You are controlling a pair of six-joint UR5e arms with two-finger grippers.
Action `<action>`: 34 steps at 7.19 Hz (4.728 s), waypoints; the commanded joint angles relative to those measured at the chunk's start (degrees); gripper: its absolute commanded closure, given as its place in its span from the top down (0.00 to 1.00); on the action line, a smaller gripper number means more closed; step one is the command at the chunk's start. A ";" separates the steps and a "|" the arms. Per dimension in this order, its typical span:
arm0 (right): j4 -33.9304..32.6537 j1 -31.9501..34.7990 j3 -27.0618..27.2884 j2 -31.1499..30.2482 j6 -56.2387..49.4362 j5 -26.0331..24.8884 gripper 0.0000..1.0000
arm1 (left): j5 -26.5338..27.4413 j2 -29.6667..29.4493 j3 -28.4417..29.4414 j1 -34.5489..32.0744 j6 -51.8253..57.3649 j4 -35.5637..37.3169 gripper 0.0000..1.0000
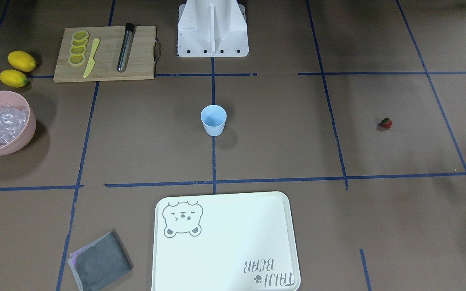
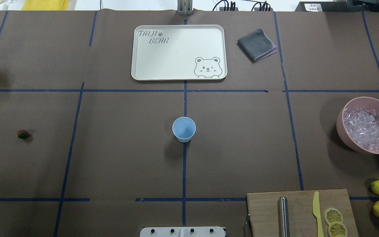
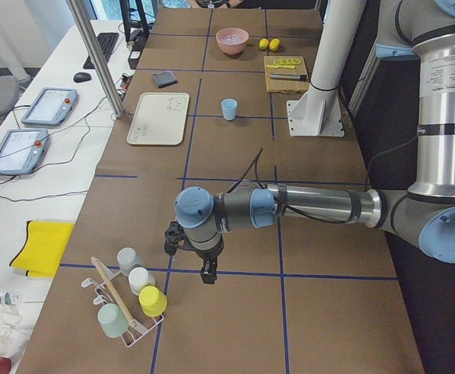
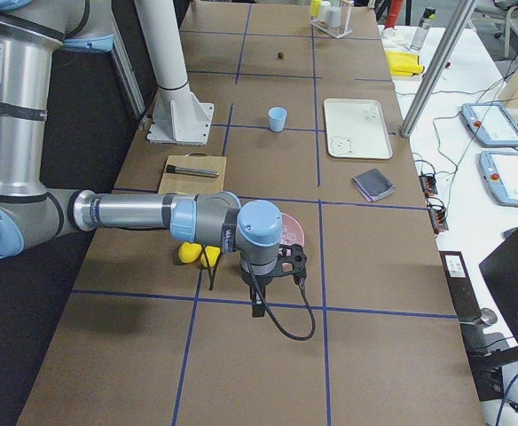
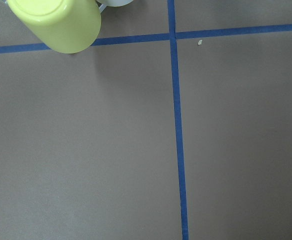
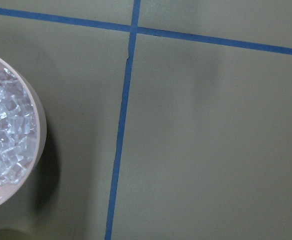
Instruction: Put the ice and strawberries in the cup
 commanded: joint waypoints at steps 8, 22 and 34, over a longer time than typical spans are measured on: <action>2.32 0.00 3.13 0.05 0.18 1.32 1.00 | -0.13 -0.35 -0.14 0.00 0.05 -0.09 1.00; 21.81 -18.01 1.82 1.98 20.12 5.37 1.00 | -0.22 -0.44 0.57 0.18 0.05 -0.18 1.00; 40.18 -26.89 -5.48 3.92 41.55 0.89 0.99 | -0.22 -0.35 0.92 0.26 0.13 -0.18 1.00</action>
